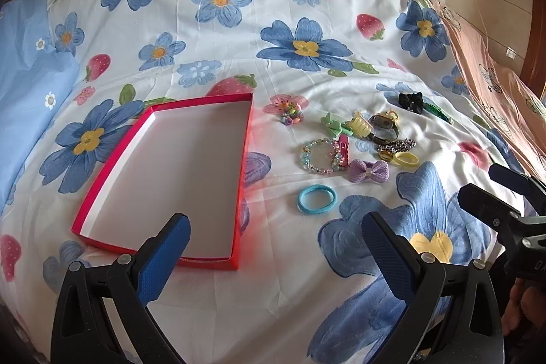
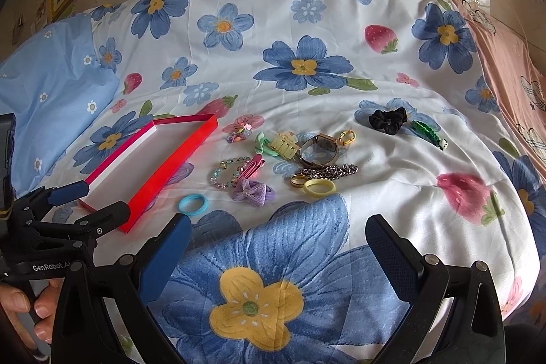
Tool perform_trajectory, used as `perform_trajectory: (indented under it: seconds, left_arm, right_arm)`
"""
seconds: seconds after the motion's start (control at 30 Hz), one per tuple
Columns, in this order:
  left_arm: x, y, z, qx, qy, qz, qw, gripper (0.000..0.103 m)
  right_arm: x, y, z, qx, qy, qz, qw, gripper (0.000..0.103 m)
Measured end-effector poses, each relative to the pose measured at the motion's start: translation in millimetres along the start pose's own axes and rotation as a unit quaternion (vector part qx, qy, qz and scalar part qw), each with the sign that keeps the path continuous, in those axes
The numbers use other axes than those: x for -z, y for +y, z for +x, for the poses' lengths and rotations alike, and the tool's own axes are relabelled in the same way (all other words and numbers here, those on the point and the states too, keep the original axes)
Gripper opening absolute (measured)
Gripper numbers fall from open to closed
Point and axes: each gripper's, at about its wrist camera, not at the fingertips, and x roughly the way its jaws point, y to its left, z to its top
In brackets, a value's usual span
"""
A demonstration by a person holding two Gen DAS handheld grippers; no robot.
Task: Organize jewelry
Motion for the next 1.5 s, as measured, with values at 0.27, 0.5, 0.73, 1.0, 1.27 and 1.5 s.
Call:
perform_trajectory:
  seconds: [0.27, 0.5, 0.73, 1.0, 1.27, 1.5]
  left_arm:
    - [-13.4, -0.6, 20.6, 0.022, 0.02, 0.01, 0.9995, 0.092]
    - [-29.9, -3.1, 43.5, 0.04, 0.037, 0.025, 0.9982, 0.089]
    - [-40.6, -7.4, 69.5, 0.046, 0.059, 0.039, 0.9964, 0.087]
    - [-46.5, -16.3, 109.1, 0.043, 0.099, 0.05, 0.9929, 0.085]
    - [-47.1, -13.7, 136.8, 0.055, 0.129, 0.038, 0.9894, 0.071]
    - [-47.8, -14.0, 143.0, 0.059, 0.134, 0.037, 0.9886, 0.036]
  right_arm:
    - [-8.2, -19.8, 13.5, -0.007, 0.015, 0.022, 1.0, 0.094]
    - [-16.8, -35.5, 33.2, -0.015, 0.037, 0.038, 0.999, 0.08]
    - [-26.7, -37.4, 54.4, -0.03, 0.061, 0.036, 0.997, 0.063]
    - [-31.1, -45.8, 89.3, -0.017, 0.097, 0.033, 0.995, 0.058]
    - [-28.9, -57.3, 116.0, -0.02, 0.129, 0.043, 0.991, 0.047]
    - [-23.9, -62.5, 125.9, -0.024, 0.14, 0.054, 0.988, 0.018]
